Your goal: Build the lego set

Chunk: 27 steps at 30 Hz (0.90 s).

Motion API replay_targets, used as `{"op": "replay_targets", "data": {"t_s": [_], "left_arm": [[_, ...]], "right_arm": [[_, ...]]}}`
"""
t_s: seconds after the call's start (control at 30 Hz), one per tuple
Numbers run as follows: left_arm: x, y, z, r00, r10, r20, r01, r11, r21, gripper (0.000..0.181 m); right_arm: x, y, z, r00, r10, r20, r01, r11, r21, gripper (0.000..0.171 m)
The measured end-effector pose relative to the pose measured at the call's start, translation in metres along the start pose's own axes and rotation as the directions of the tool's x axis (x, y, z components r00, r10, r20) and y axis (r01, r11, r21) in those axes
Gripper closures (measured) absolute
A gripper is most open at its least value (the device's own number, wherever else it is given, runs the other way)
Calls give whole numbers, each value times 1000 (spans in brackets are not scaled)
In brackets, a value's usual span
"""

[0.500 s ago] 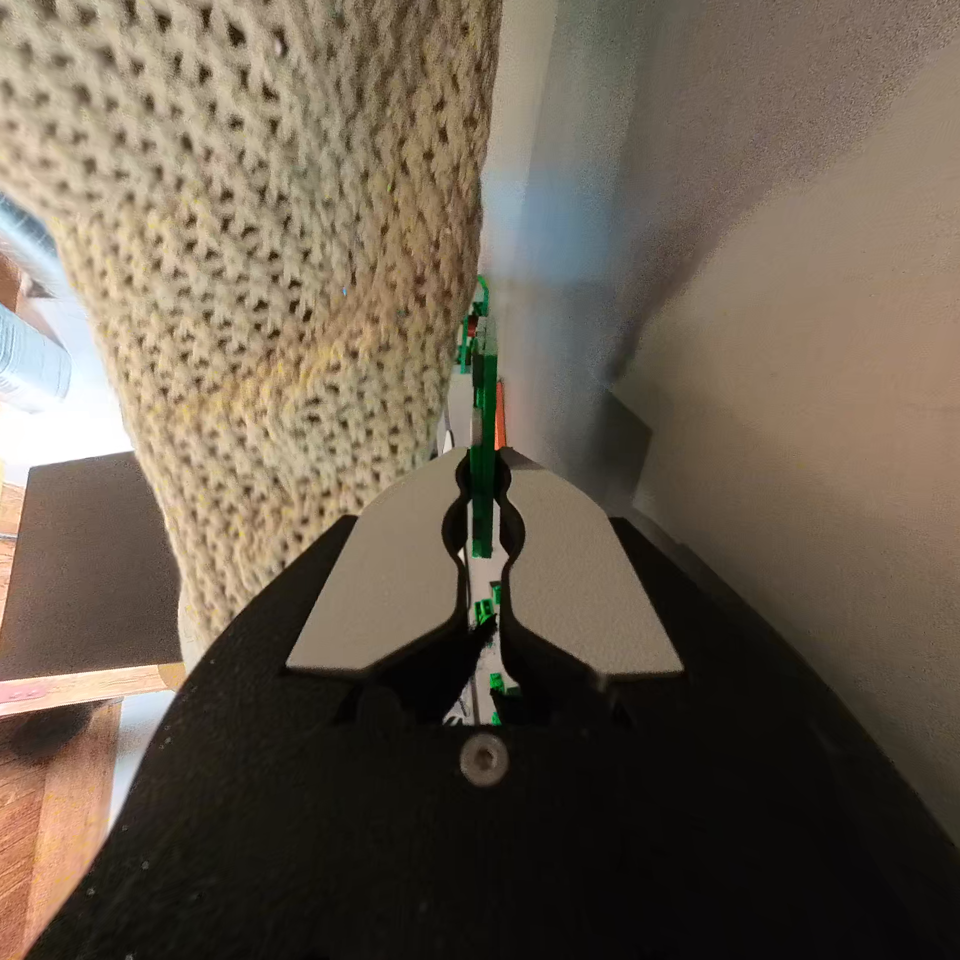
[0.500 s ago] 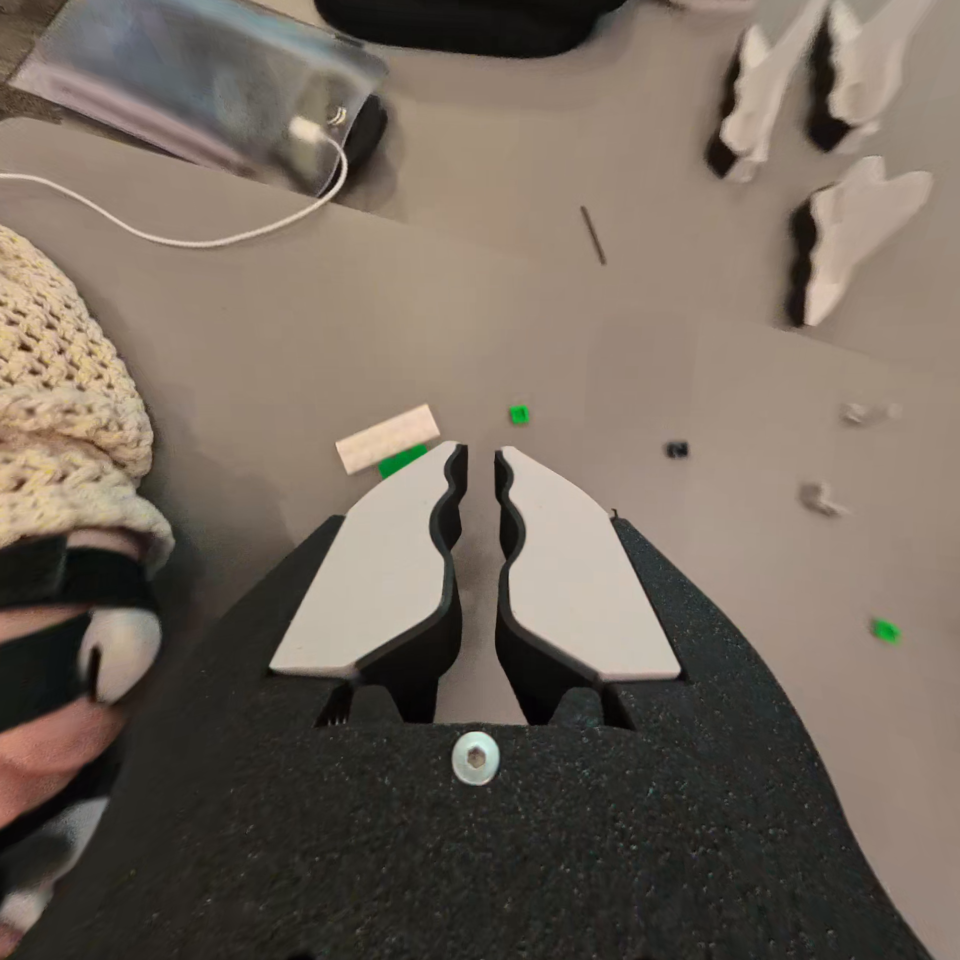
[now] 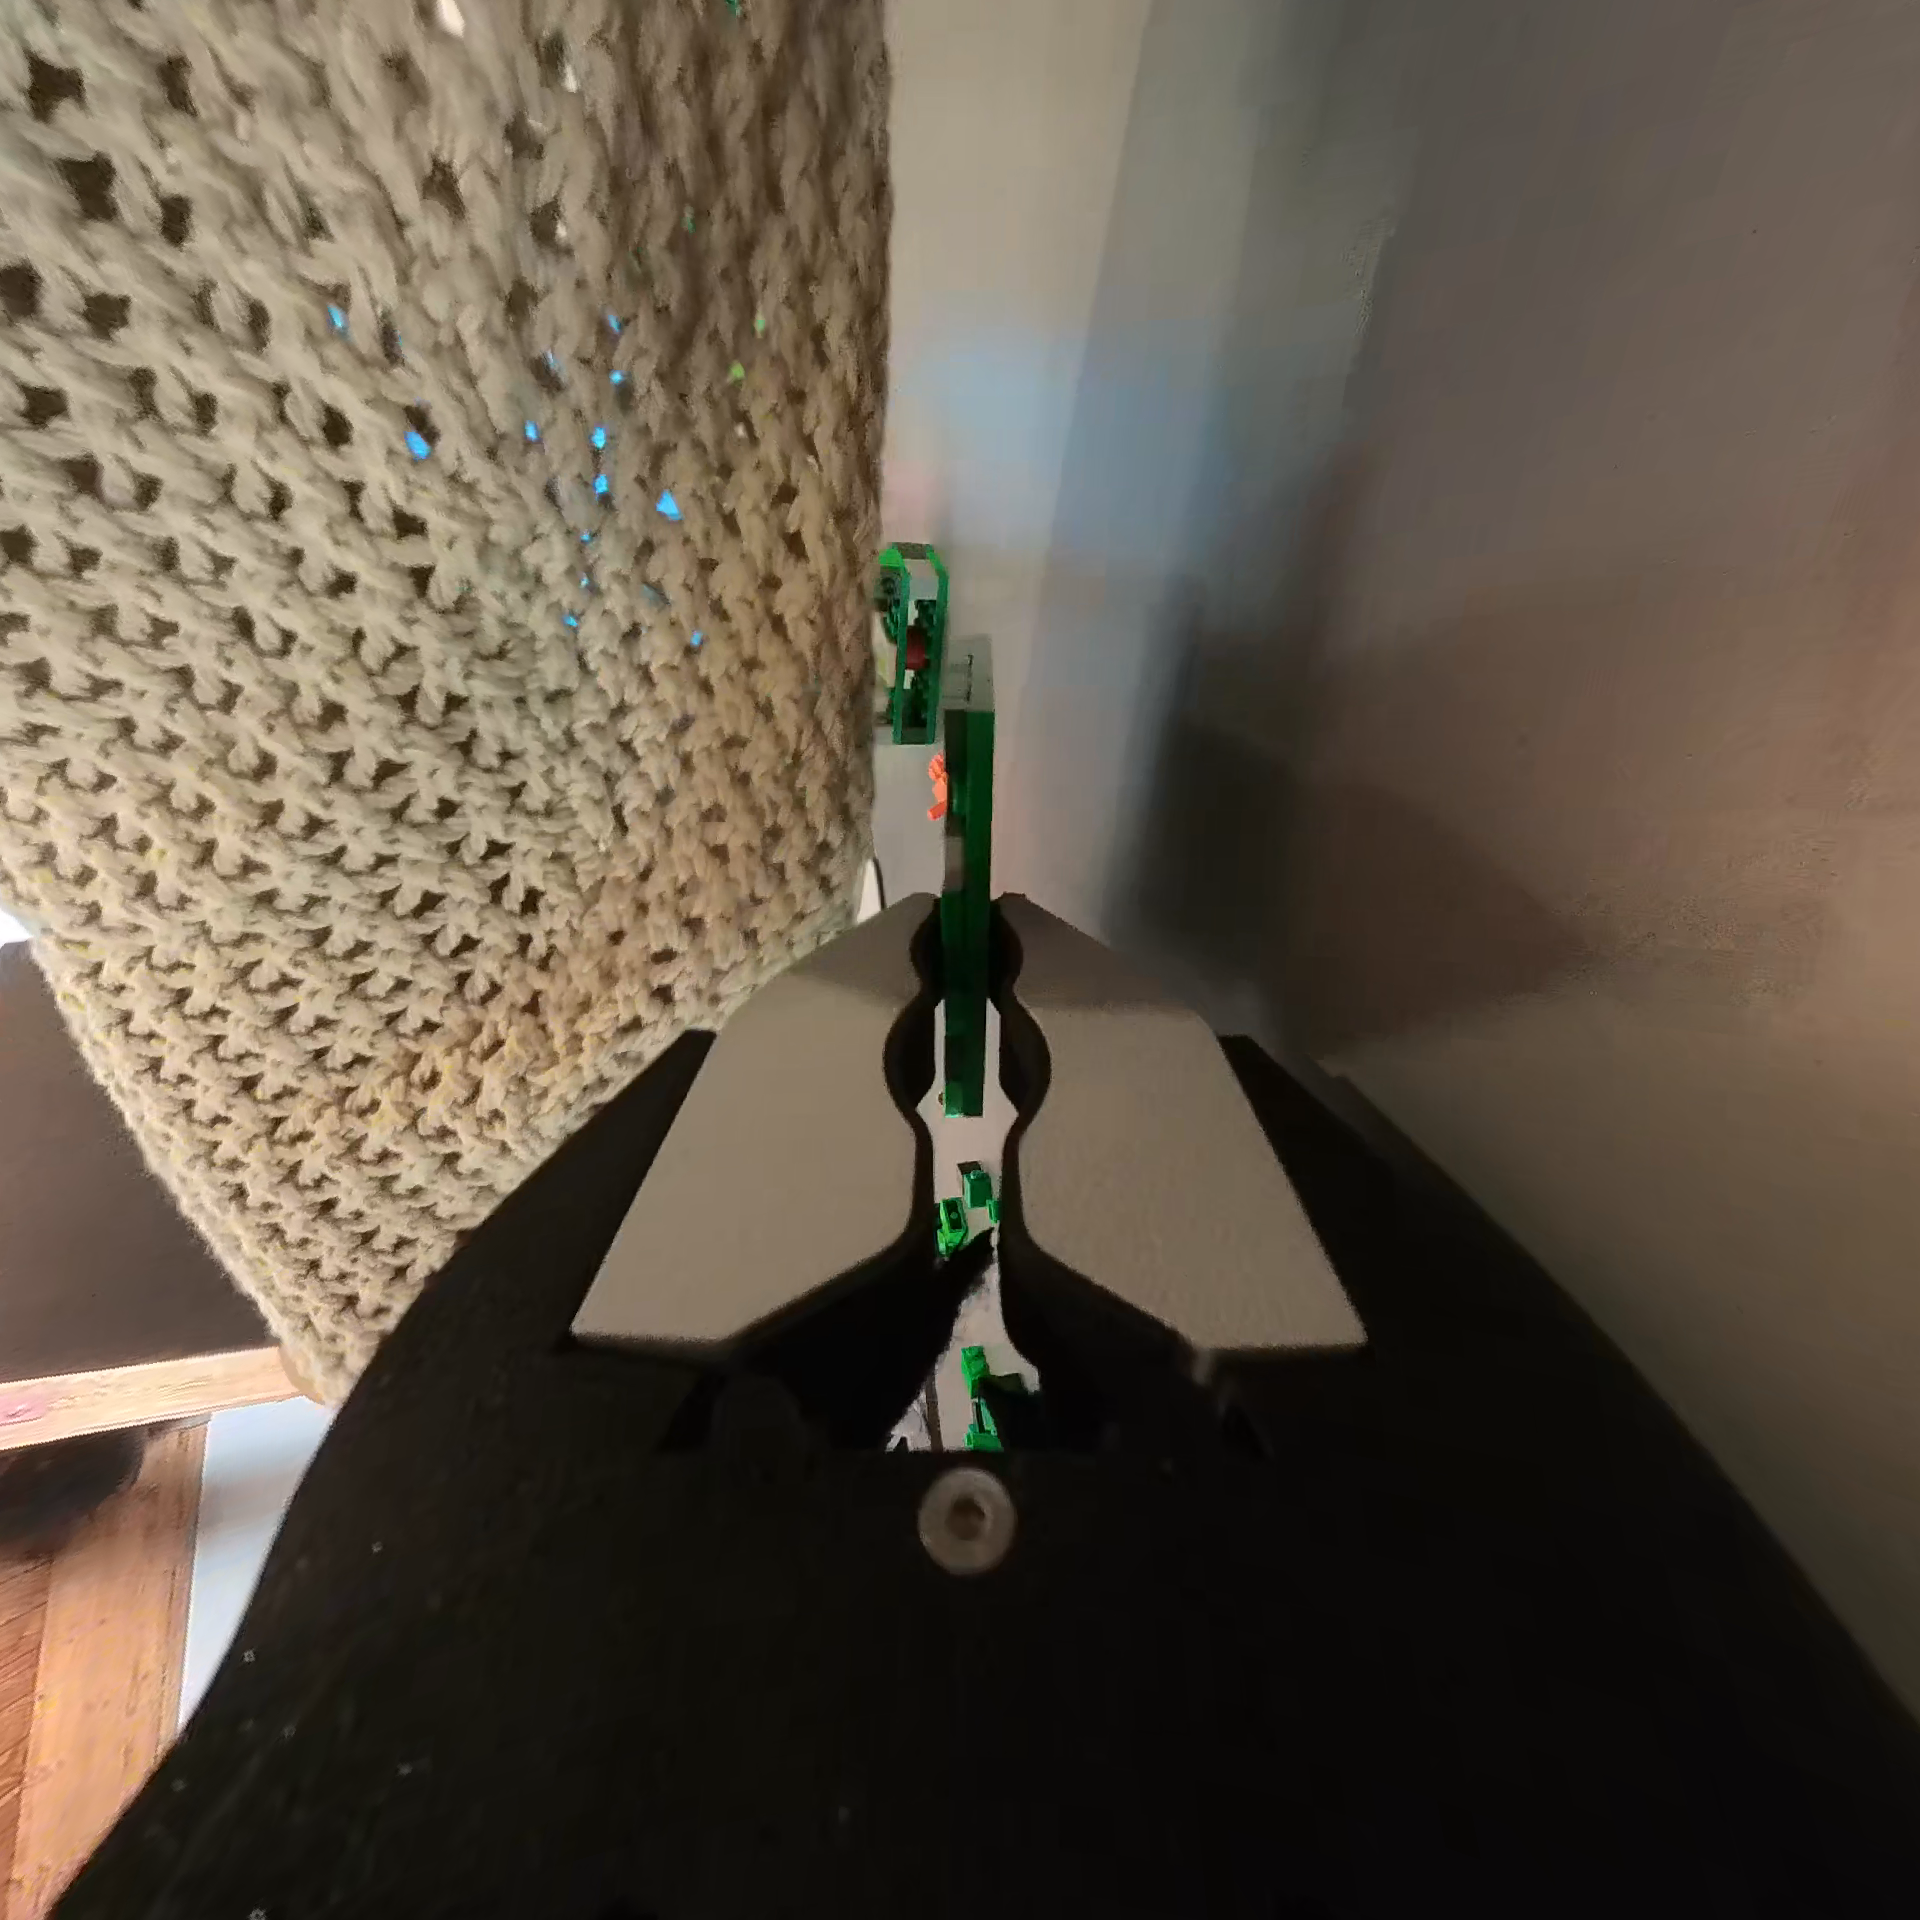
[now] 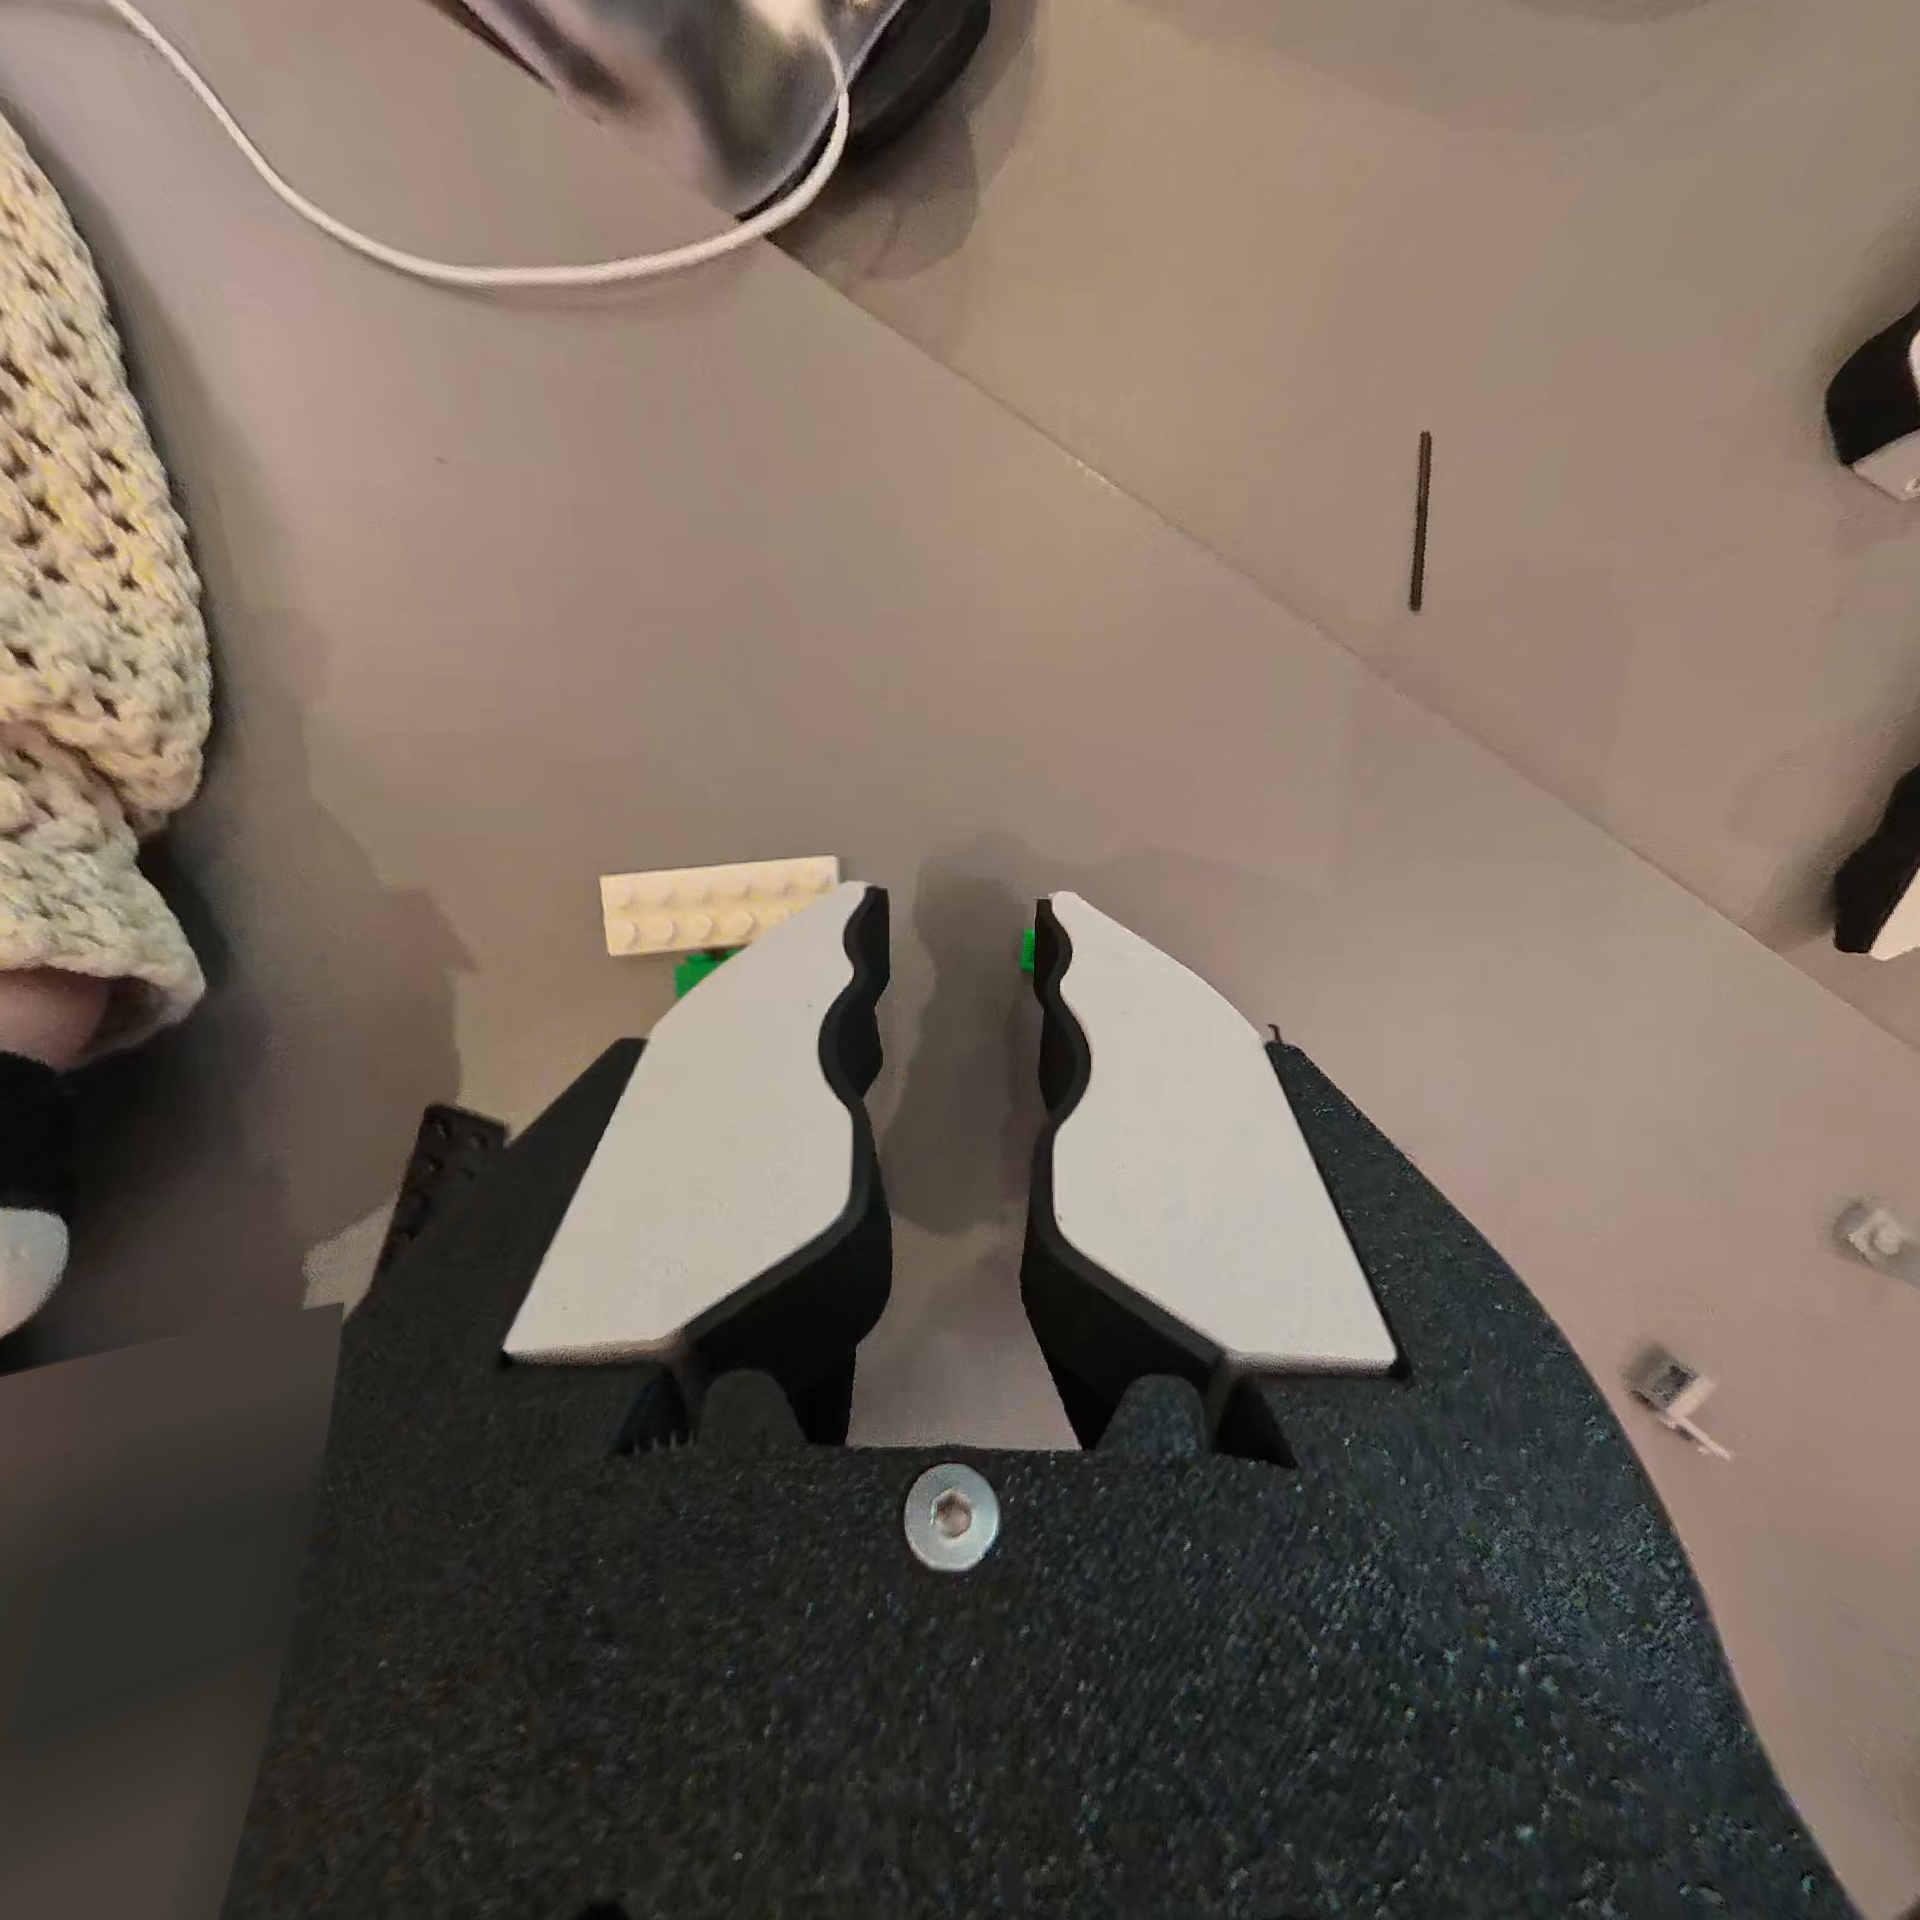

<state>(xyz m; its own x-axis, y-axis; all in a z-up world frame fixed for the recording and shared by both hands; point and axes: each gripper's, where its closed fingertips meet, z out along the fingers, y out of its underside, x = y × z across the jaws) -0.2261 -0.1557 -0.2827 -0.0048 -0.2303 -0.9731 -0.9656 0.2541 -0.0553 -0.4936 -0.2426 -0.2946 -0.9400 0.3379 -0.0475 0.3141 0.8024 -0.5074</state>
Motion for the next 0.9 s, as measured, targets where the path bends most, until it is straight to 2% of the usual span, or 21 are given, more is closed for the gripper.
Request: {"op": "replay_targets", "data": {"t_s": [0.2,0.33,0.5,0.6,0.9], "left_arm": [[1,-1,0,1000,-1,-5,1,1000,0,175],[2,-1,1,1000,0,-9,0,1000,-2,175],[2,-1,1,1000,1,-10,-1,1000,-1,175],[1,-2,1,1000,2,-9,-2,1000,-1,175],[1,-1,1,1000,0,-9,0,1000,-2,175]], "right_arm": [[4,6,-1,999,-34,26,36,998,-51,147],[5,5,-4,999,-29,32,31,998,-58,157],[3,8,-2,997,-65,50,69,994,-83,157],[11,17,2,995,-104,-10,102,985,-138,157],[16,14,10,1000,21,21,-19,996,-88,161]]}}
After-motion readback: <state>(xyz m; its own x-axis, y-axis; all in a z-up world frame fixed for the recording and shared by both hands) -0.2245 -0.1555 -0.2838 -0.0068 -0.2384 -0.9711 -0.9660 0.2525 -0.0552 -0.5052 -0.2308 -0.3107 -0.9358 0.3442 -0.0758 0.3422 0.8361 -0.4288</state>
